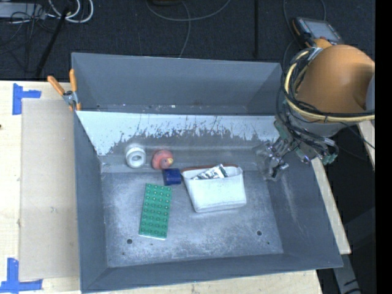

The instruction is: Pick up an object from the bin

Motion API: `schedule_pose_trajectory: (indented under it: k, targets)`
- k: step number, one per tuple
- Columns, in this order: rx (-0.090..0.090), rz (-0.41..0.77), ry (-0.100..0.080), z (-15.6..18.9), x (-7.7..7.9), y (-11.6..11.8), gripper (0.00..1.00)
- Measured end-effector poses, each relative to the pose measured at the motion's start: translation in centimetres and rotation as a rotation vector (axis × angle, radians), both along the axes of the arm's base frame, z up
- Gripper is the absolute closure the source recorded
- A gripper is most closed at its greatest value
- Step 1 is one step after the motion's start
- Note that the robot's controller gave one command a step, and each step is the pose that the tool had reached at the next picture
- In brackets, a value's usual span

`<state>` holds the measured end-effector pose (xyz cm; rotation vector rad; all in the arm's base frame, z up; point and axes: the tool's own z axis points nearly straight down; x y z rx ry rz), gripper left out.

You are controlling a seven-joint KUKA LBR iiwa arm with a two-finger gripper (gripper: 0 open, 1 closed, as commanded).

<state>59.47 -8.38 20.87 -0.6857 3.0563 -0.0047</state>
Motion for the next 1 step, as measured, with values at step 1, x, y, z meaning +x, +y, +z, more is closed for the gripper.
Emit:
schedule_pose_trajectory:
  k: [1]
  targets:
    - [0.005,-0.011,0.017,-9.98,-0.79,7.68,1.0]
